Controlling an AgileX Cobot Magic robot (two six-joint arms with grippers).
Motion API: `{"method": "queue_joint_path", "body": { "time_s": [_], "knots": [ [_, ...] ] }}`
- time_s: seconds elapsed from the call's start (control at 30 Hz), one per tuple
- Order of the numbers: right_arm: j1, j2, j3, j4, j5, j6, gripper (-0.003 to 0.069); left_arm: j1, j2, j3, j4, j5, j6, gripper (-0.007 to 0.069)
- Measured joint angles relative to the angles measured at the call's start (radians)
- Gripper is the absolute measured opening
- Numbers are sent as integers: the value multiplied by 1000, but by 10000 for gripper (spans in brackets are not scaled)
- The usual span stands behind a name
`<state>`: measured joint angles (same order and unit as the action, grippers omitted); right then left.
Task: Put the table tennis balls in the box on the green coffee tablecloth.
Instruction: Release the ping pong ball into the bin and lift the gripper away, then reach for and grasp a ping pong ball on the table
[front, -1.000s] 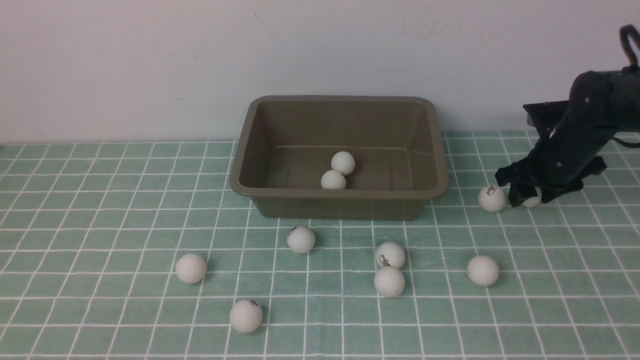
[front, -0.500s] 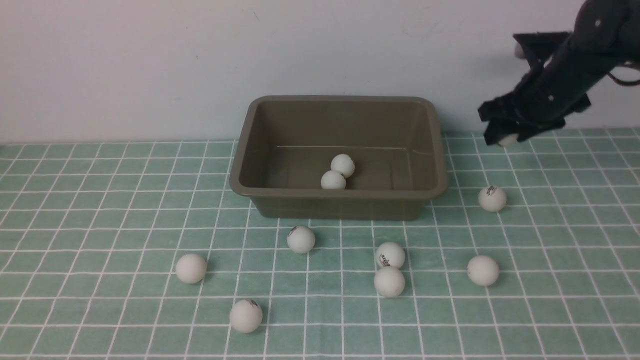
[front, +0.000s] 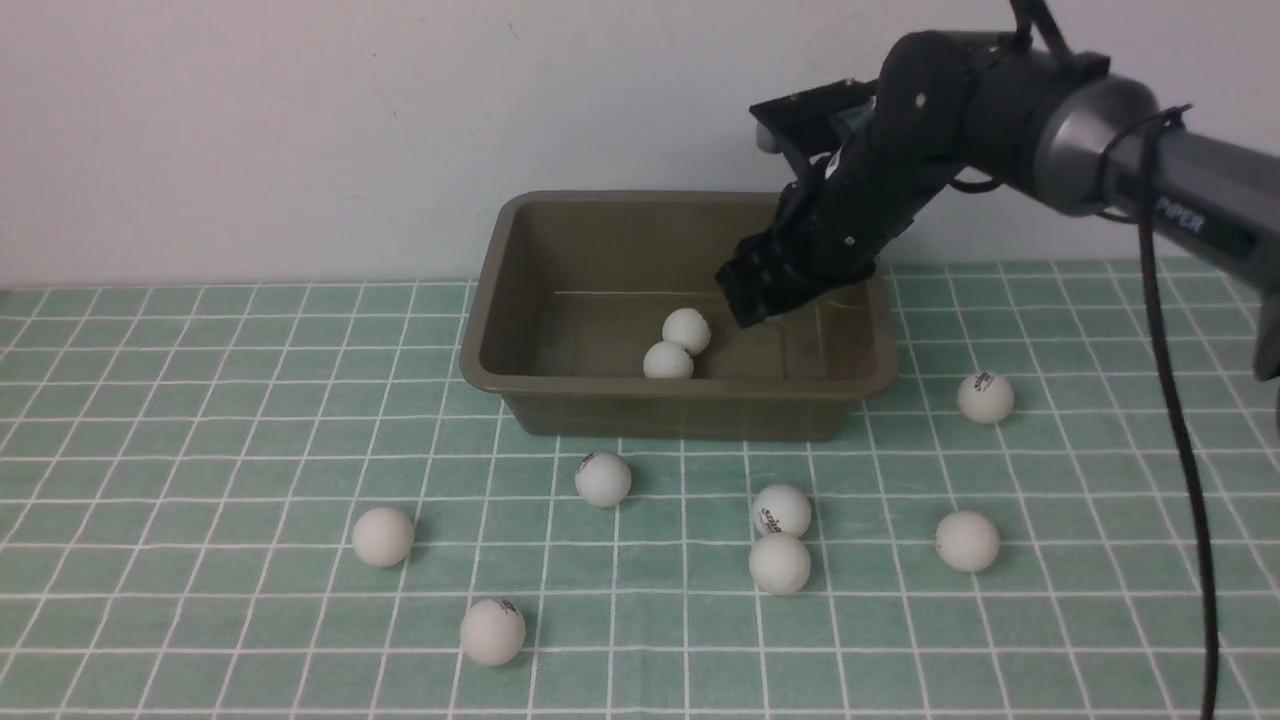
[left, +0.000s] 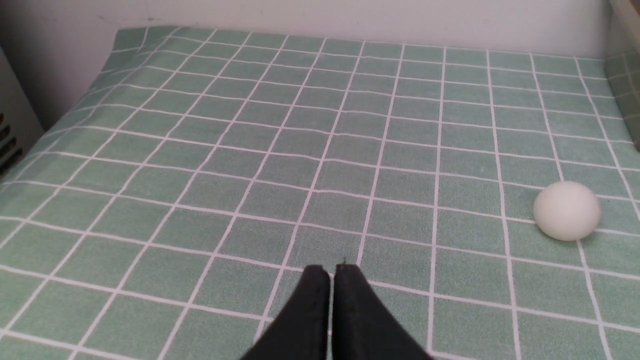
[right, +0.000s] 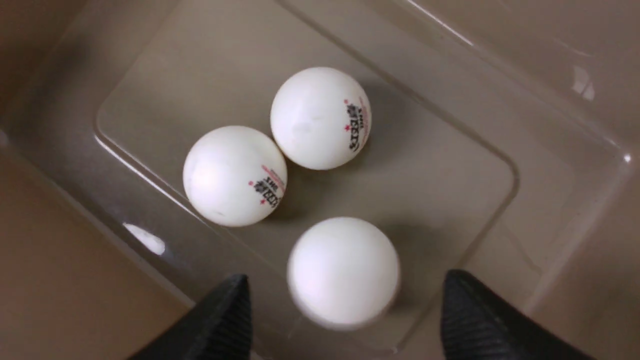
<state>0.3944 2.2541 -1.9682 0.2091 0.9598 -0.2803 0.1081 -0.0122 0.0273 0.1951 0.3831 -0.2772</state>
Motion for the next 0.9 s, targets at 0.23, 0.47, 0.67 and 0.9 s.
{"method": "queue_joint_path", "body": {
  "time_s": [0.23, 0.47, 0.67, 0.9],
  "knots": [
    [-1, 3, -76, -76, 93, 0, 519, 0, 0, 0, 0, 0, 0, -4],
    [-39, -57, -262, -321, 280, 130, 522, 0, 0, 0, 0, 0, 0, -4],
    [-150, -219, -133, -277, 291, 153, 522, 0, 0, 0, 0, 0, 0, -4],
    [-257, -222, 99, -209, 285, 153, 522, 0, 0, 0, 0, 0, 0, -4]
  ]
}}
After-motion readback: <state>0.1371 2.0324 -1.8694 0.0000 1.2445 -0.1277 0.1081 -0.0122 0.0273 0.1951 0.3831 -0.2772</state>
